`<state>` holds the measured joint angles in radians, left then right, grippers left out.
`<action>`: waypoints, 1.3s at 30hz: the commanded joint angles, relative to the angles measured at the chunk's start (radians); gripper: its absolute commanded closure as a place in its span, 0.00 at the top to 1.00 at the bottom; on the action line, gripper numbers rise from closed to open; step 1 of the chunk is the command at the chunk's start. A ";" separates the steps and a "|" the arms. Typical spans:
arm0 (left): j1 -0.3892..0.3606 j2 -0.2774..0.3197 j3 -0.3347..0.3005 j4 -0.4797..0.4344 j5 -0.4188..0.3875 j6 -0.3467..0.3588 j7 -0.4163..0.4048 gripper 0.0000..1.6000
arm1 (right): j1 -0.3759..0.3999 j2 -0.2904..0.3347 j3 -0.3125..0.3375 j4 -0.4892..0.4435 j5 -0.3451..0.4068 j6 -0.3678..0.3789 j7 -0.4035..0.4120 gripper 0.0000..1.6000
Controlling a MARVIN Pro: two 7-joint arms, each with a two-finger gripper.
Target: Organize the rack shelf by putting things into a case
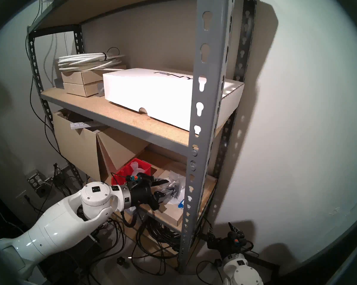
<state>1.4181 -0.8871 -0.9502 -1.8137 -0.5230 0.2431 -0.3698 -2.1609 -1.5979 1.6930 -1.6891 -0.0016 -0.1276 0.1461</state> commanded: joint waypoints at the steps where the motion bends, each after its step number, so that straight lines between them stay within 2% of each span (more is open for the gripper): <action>1: -0.010 -0.009 -0.002 -0.004 -0.001 -0.015 -0.008 0.10 | 0.000 0.000 0.000 -0.018 0.000 -0.001 0.000 1.00; 3: -0.008 -0.006 -0.002 -0.003 0.001 -0.022 -0.012 0.00 | 0.000 0.000 0.000 -0.018 0.000 -0.001 0.000 1.00; 14: 0.027 0.010 -0.063 -0.047 -0.035 -0.062 0.011 0.00 | 0.001 0.000 0.000 -0.017 0.000 -0.002 0.000 1.00; 21: 0.049 0.038 -0.105 -0.094 -0.073 -0.060 0.013 0.00 | 0.001 0.000 0.000 -0.016 0.000 -0.002 0.000 1.00; 26: 0.093 0.068 -0.156 -0.139 -0.119 -0.068 0.029 0.00 | 0.001 0.000 0.000 -0.016 0.000 -0.002 0.000 1.00; 39: 0.237 0.209 -0.328 -0.224 -0.223 -0.083 0.049 0.00 | 0.001 0.000 0.000 -0.016 0.000 -0.002 0.000 1.00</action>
<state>1.5700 -0.7647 -1.1799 -1.9731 -0.6878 0.1844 -0.3203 -2.1608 -1.5979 1.6930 -1.6889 -0.0016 -0.1277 0.1461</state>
